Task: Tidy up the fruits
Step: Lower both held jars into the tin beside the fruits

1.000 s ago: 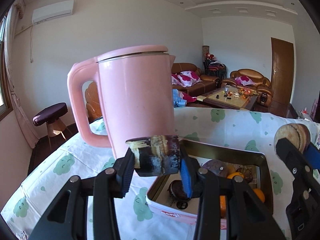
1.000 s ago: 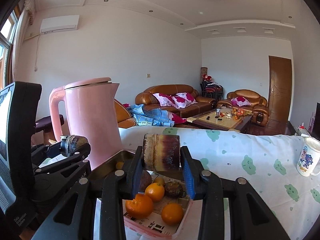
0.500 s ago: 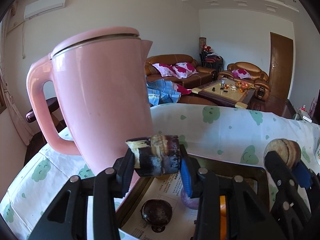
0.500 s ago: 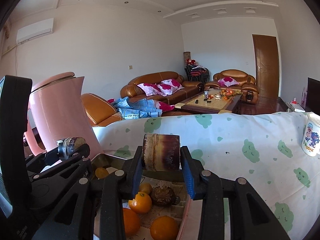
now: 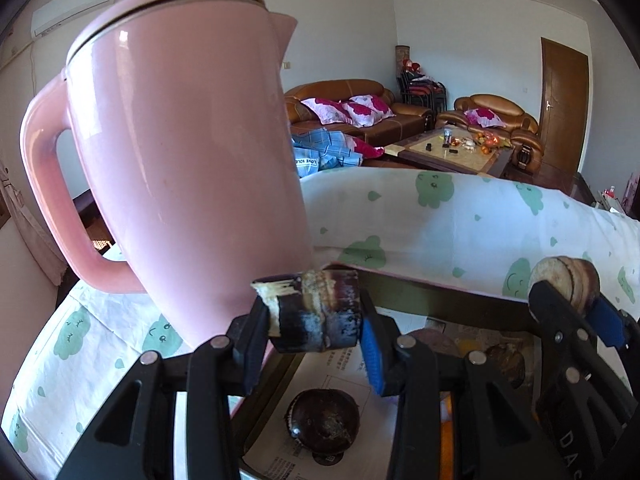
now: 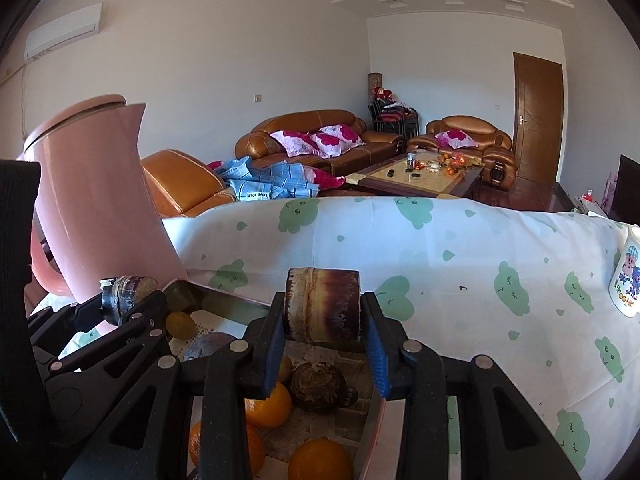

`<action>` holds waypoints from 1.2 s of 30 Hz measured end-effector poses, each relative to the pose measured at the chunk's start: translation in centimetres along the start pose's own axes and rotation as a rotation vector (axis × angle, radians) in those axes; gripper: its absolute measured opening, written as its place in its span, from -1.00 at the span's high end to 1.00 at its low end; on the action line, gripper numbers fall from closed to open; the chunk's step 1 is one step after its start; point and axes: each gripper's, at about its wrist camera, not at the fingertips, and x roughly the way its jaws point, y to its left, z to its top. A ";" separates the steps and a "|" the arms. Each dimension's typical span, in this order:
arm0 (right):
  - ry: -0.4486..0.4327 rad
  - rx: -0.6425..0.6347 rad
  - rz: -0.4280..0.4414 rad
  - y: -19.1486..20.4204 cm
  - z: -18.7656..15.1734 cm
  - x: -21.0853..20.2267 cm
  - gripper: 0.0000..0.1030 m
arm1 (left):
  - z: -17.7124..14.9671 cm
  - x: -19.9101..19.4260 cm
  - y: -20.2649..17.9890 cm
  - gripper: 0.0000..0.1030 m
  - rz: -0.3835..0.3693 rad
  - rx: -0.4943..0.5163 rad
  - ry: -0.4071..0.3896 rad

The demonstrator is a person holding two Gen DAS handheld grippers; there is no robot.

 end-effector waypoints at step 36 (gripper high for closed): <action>0.220 0.012 0.159 -0.1 -0.8 3.0 0.24 | -1.0 2.6 -0.6 0.18 -0.059 0.046 0.071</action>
